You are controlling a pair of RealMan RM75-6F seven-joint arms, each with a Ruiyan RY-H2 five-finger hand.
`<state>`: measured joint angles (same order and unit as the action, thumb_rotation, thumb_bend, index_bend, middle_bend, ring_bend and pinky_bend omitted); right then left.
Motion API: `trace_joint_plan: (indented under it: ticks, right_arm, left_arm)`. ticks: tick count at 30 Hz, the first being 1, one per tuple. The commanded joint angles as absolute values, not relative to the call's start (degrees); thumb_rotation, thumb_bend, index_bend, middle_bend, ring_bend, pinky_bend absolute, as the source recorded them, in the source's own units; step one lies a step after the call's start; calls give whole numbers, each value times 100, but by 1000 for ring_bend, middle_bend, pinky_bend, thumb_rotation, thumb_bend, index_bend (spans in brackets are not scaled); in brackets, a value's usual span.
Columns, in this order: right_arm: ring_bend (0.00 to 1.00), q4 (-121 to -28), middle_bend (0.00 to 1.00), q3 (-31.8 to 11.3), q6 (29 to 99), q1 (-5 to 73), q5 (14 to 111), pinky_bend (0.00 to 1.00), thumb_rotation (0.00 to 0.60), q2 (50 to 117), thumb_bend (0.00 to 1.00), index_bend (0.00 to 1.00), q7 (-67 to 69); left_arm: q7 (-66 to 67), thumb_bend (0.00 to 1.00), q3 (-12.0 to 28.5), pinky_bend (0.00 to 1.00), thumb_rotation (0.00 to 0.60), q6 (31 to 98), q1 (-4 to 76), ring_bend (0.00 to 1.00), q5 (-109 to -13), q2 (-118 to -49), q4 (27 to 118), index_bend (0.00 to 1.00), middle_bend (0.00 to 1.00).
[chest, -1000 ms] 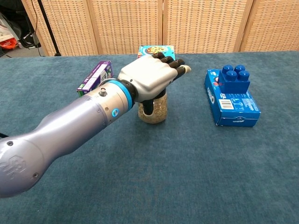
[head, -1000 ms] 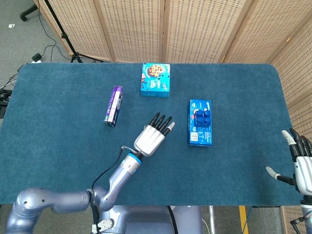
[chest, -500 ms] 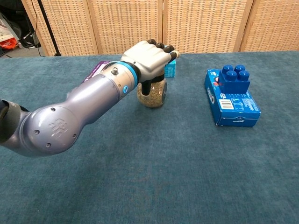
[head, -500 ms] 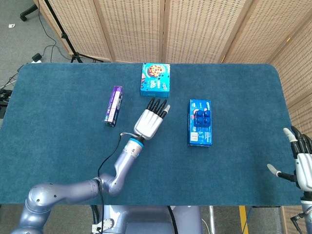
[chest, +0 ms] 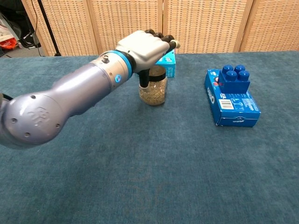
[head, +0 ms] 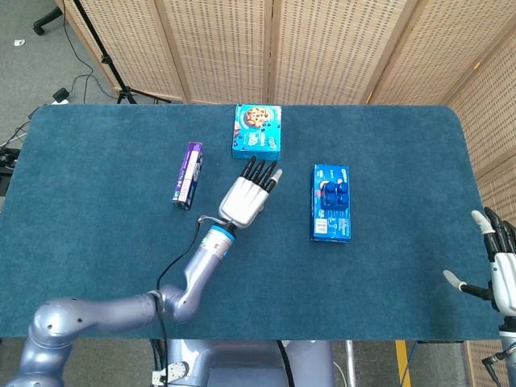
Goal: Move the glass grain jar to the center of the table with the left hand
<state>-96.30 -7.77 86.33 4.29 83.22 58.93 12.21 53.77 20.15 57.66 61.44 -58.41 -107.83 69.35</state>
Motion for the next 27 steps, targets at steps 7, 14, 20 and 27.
trace_joint_plan:
  ticks: [7, 14, 20, 27]
  right_arm:
    - [0, -9695, 0, -700, 8818, 339, 8531, 0, 600, 5851, 0, 0, 1268]
    - [0, -9734, 0, -656, 8899, 303, 8623, 0, 600, 5880, 0, 0, 1113]
    - [0, -9780, 0, -614, 9014, 266, 8762, 0, 600, 5904, 0, 0, 999]
    - [0, -9794, 0, -580, 9199, 177, 8869, 0, 600, 5904, 0, 0, 884]
  left_arm:
    - [4456, 0, 1246, 0, 600, 6991, 4468, 0, -6629, -8137, 9705, 0, 0]
    - [2264, 0, 681, 0, 600, 7833, 3262, 0, -7493, -7082, 9751, 0, 0]
    - [663, 0, 257, 0, 600, 8539, 2316, 0, -7863, -6656, 9433, 0, 0]
    - [-1150, 0, -321, 0, 600, 9501, 1021, 0, -8154, -6845, 8534, 0, 0]
